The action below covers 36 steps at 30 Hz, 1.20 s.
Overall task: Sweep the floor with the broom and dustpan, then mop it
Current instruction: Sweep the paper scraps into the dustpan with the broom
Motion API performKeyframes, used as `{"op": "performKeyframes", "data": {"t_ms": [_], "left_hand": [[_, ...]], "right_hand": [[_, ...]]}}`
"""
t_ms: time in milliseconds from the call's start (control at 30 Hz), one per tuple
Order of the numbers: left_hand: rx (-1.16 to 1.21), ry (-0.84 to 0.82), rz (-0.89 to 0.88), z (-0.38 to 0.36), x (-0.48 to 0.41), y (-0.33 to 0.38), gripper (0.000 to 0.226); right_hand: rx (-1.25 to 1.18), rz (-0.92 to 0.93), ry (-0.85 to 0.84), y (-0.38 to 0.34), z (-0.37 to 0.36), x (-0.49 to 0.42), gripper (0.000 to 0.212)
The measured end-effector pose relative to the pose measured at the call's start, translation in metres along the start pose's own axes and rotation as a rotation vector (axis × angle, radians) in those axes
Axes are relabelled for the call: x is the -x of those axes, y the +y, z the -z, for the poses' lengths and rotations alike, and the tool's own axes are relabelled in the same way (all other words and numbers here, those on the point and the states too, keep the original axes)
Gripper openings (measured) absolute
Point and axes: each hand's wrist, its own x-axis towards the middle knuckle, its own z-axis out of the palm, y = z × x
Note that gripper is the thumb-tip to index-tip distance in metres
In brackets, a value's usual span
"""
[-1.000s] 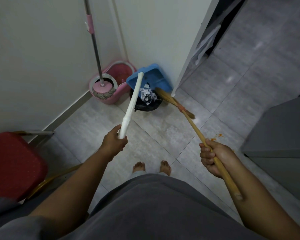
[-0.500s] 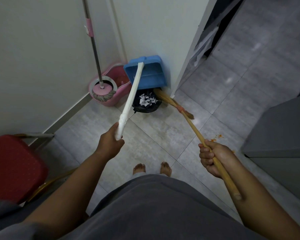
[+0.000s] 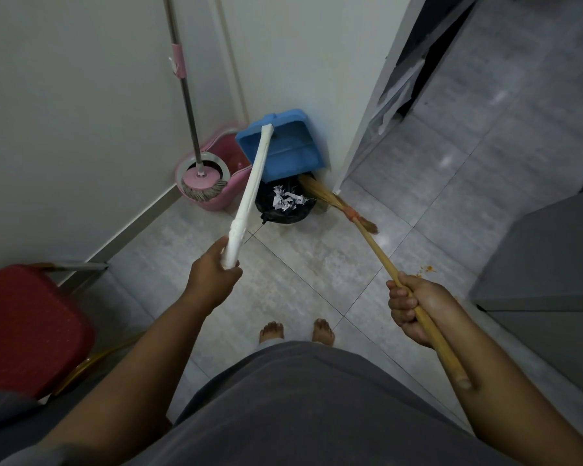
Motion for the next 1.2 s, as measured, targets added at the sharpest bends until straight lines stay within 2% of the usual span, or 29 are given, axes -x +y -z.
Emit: {"op": "performKeyframes", "data": {"t_ms": [133, 267, 333, 500, 567, 667, 733, 933, 1067, 1200], "left_hand": [[0.354, 0.041, 0.022, 0.023, 0.006, 0.038, 0.068], [0.611, 0.102, -0.065, 0.056, 0.0, 0.084, 0.035], [0.664, 0.127, -0.142, 0.071, -0.005, 0.104, 0.034], [0.435, 0.179, -0.399, 0.098, -0.016, 0.129, 0.04], [0.336, 0.207, -0.446, 0.106, -0.021, 0.136, 0.035], [0.048, 0.362, -0.526, 0.12, -0.032, 0.143, 0.035], [-0.055, 0.448, -0.529, 0.127, -0.041, 0.145, 0.04], [0.154, 0.415, -0.409, 0.111, -0.058, 0.129, 0.037], [0.097, 0.405, -0.361, 0.093, -0.067, 0.102, 0.036], [0.021, 0.269, -0.397, 0.061, -0.065, 0.087, 0.035]], "right_hand": [[-0.001, -0.005, 0.0, 0.0, 0.0, 0.002, 0.029], [0.009, -0.002, 0.004, 0.002, -0.003, 0.004, 0.029], [0.017, 0.001, 0.0, 0.002, -0.004, 0.005, 0.03], [0.023, -0.01, -0.028, 0.007, -0.003, 0.009, 0.031], [0.027, 0.0, -0.031, 0.01, 0.0, 0.011, 0.031], [0.042, 0.013, -0.026, 0.013, 0.004, 0.015, 0.031], [0.042, 0.012, -0.02, 0.016, 0.007, 0.018, 0.03], [0.067, -0.006, 0.009, 0.029, 0.017, 0.033, 0.028], [0.031, -0.019, 0.015, 0.045, 0.029, 0.045, 0.029], [-0.015, -0.01, 0.055, 0.071, 0.041, 0.053, 0.031]]}}
